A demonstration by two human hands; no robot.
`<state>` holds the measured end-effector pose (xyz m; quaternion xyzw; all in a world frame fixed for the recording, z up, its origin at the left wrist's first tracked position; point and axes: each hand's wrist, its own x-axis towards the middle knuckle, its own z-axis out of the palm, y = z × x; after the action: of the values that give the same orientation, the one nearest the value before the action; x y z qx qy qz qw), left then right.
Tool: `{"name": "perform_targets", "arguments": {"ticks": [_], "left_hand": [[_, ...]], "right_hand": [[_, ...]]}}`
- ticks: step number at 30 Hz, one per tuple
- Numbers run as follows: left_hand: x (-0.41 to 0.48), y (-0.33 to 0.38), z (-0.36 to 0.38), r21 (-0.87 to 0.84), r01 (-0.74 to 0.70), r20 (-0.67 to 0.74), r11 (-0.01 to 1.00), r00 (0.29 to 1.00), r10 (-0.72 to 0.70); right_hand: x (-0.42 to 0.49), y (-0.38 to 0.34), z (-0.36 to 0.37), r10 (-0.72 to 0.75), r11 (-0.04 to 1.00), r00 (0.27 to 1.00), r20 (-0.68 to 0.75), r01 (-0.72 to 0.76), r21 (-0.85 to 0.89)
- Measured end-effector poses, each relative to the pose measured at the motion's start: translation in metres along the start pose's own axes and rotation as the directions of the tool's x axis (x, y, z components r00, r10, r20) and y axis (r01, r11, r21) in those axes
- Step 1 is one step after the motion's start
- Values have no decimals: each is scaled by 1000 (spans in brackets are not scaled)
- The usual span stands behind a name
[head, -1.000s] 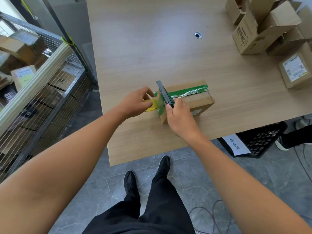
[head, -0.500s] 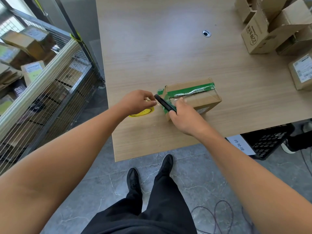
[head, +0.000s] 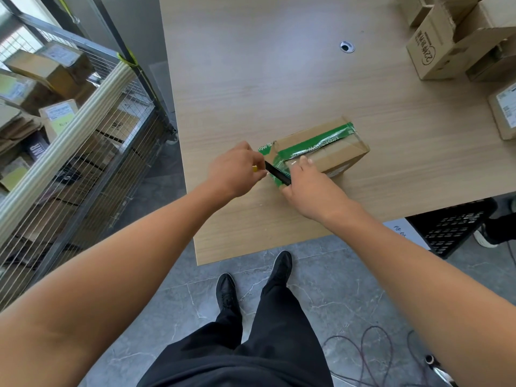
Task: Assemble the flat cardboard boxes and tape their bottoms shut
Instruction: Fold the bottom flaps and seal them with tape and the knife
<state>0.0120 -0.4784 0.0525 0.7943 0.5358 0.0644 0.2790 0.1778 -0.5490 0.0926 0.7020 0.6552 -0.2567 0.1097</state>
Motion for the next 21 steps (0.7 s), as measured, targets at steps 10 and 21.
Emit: {"name": "perform_targets", "arguments": {"ticks": [10,21], "left_hand": [[-13,-1,-2,57,-18,-101,998,995,24],[15,-37,-30,-31,-172,-126,985,978,167]], "right_hand": [[15,19,-10,-87,971,983,160,119,-207],[-3,56,7,-149,900,969,-197,215,379]]}}
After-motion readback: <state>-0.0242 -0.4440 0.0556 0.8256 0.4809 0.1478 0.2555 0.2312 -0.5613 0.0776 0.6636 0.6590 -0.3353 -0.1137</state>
